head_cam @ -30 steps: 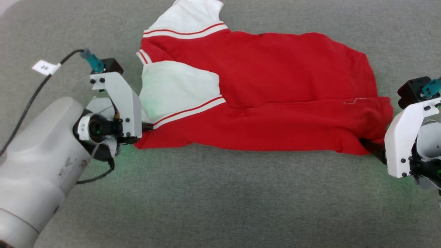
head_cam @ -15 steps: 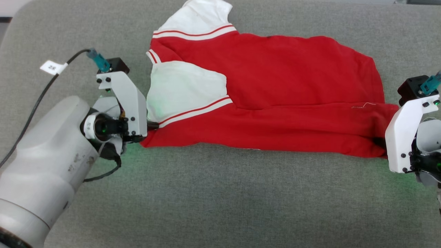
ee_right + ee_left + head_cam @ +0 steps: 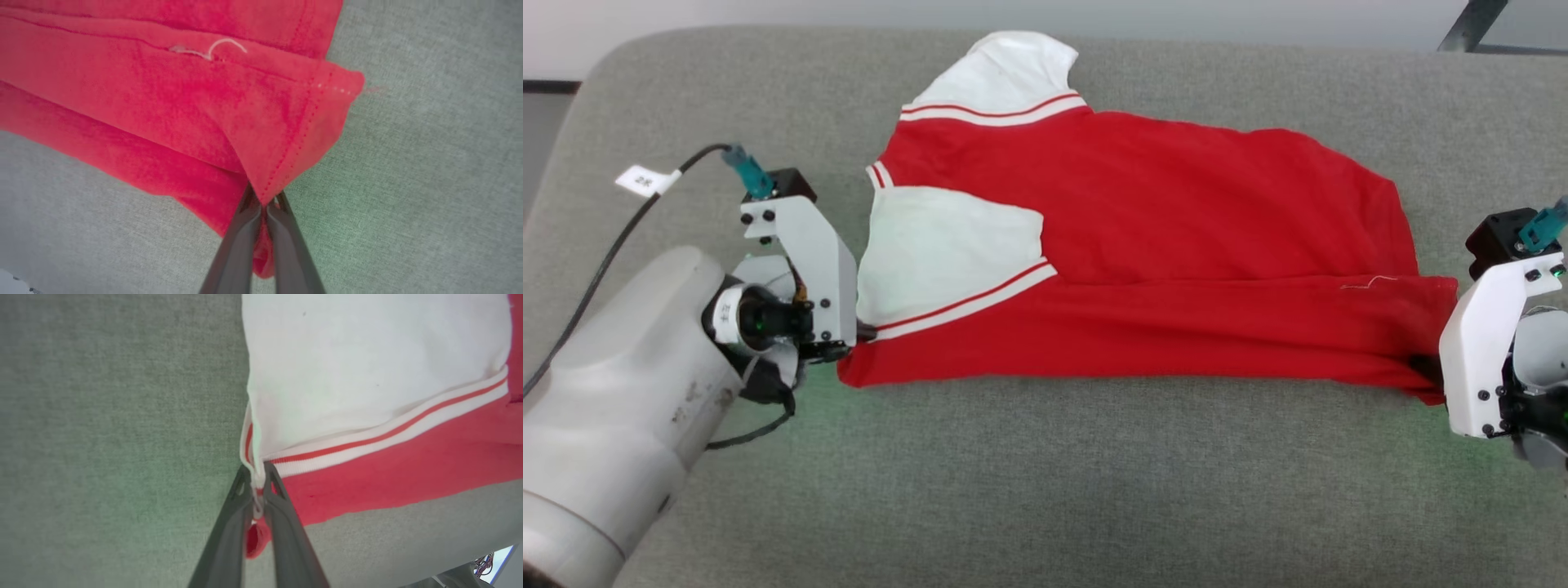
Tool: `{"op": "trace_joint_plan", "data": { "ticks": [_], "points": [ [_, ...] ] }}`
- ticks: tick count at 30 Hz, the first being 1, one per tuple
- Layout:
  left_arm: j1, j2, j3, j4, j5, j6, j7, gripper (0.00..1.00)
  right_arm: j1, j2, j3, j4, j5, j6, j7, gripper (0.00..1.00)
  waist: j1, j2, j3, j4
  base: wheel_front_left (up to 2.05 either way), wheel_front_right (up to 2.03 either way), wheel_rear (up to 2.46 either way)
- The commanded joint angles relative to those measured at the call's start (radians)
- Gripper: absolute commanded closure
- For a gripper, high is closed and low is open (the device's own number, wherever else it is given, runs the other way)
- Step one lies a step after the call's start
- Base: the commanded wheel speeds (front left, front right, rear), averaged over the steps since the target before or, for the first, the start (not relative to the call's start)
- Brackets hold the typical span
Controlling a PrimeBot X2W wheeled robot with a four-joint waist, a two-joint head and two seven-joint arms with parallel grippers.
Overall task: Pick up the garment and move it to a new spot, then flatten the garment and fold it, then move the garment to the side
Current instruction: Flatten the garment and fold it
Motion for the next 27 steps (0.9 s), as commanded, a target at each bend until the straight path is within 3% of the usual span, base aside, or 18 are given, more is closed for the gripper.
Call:
{"op": "trace_joint_plan", "data": {
  "ticks": [1, 6, 16, 22, 27],
  "points": [
    [0.016, 0.014, -0.002, -0.004, -0.003, 0.012, 0.008, 1.0, 0.023, -0.008, -0.001, -0.009, 0.008, -0.001, 0.006, 1.0, 0.0, 0.0, -0.013, 0.003, 0.0, 0.0, 0.0],
    [0.028, 0.04, -0.007, -0.049, -0.006, 0.042, 0.033, 1.0, 0.056, -0.025, -0.008, -0.058, 0.032, -0.001, 0.037, 1.0, 0.0, 0.0, -0.034, 0.009, 0.0, 0.0, 0.0],
    [0.085, 0.125, -0.029, -0.219, -0.01, 0.15, 0.111, 1.0, 0.182, -0.048, -0.06, -0.195, 0.065, -0.001, 0.089, 1.0, 0.0, 0.0, -0.065, 0.016, 0.0, 0.0, 0.0],
    [0.137, 0.182, -0.039, -0.344, -0.016, 0.22, 0.134, 1.0, 0.268, -0.026, -0.091, -0.261, 0.07, -0.001, 0.101, 1.0, 0.0, 0.0, -0.063, 0.013, 0.0, 0.0, 0.0],
    [0.194, 0.207, -0.046, -0.41, -0.029, 0.253, 0.13, 1.0, 0.324, 0.006, -0.101, -0.29, 0.071, -0.001, 0.108, 1.0, 0.0, 0.0, -0.054, 0.004, 0.0, 0.0, 0.0]
  ]
}}
